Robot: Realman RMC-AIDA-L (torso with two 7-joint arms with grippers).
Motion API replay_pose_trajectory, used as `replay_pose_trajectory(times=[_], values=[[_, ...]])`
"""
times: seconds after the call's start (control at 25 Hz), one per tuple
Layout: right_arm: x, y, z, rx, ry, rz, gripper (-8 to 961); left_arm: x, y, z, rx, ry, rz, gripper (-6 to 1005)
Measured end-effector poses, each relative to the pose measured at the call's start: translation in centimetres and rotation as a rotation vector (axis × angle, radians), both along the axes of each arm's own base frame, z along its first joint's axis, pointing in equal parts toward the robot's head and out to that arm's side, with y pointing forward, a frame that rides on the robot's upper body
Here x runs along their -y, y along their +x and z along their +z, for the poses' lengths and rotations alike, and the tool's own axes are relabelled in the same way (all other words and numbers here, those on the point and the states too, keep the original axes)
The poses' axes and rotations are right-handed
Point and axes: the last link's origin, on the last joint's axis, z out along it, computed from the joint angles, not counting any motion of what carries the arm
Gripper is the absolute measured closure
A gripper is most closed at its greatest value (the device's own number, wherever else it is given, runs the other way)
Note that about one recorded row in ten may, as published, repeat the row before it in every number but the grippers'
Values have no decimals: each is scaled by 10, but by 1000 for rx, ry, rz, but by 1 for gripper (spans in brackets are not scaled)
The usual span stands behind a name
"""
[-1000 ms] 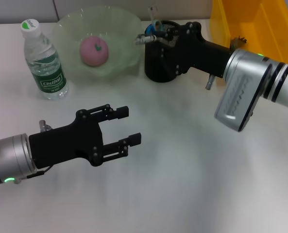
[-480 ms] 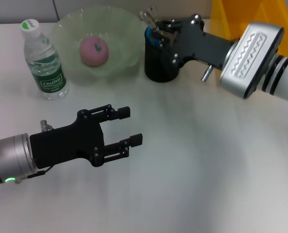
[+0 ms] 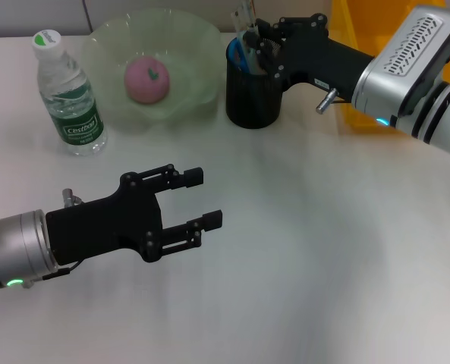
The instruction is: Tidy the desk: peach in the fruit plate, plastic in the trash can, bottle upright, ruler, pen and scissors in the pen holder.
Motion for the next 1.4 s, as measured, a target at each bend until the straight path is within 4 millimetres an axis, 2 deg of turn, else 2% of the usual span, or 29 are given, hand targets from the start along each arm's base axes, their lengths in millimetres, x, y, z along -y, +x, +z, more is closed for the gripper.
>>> replay_pose_trajectory(times=[0.36,1.08,1.16,1.4], values=[[-7,6,2,-65,-17,-124,826,-1,1,1,0,1,-7,323],[-5,10,4,-107,-6,-156,826,-2,3,1,1,1,-15,323],[-5,11,5,-122,0,-166,708,-2,3,1,0,1,-15,323],[-6,11,7,-144,11,-177,448,-2,2,1,0,2,-12,323]])
